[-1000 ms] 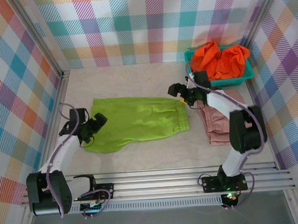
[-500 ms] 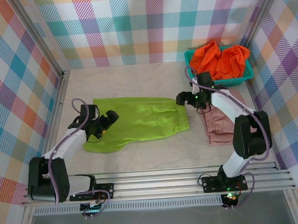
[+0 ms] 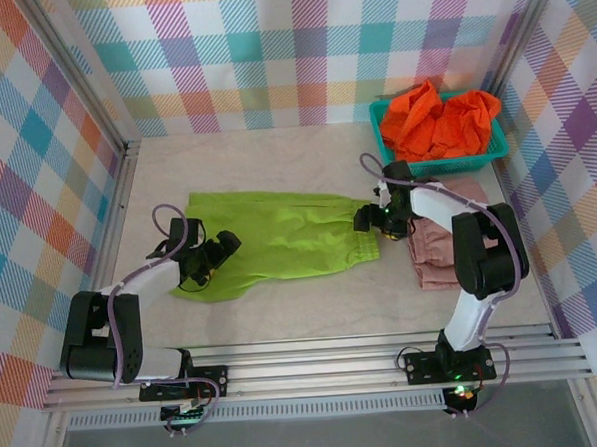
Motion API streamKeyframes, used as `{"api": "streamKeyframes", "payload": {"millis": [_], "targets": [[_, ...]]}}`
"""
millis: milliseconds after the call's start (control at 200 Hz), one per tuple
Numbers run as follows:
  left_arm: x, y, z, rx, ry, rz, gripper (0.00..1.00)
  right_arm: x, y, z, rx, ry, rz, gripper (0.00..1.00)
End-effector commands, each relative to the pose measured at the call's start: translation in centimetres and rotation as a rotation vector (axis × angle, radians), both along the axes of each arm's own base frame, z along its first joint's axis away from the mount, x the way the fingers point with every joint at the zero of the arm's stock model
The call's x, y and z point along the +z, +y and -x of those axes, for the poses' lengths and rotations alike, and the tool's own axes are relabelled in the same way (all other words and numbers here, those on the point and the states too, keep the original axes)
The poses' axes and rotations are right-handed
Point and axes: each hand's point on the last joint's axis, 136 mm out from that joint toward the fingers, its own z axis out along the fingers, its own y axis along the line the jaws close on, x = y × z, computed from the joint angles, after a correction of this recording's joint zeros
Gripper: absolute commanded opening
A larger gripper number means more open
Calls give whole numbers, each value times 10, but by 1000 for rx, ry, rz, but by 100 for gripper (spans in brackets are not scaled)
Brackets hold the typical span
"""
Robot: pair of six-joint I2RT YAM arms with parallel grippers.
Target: Fold and stack the shorts
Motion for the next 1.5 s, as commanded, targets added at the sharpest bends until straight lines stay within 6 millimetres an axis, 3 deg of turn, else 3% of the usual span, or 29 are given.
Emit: {"api": "streamKeyframes", "payload": {"millis": [0, 310, 525, 715, 905, 985, 1105, 1330, 1495], "targets": [[-22, 5, 22, 4, 82, -40, 100, -8, 8, 7, 17, 32, 9, 79], [-20, 8, 23, 8, 78, -53, 100, -17, 25, 9, 51, 44, 36, 73], [-21, 9, 25, 8, 78, -60, 100, -25, 37, 9, 96, 40, 87, 59], [-11, 11, 23, 11, 51, -67, 100, -29, 35, 8, 139, 13, 142, 33], [21, 16, 14, 13, -18, -95, 100, -16, 22, -1, 199, -41, 245, 7], [31, 18, 17, 19, -28, -96, 100, -4, 14, -5, 219, -65, 303, 0], [46, 20, 18, 29, -63, -97, 100, 25, 7, -9, 250, -121, 365, 0], [73, 19, 20, 26, -144, -85, 100, 110, -12, -15, 285, -277, 488, 0], [89, 12, 17, 4, -207, -42, 100, 165, -38, -16, 310, -375, 640, 0]]}}
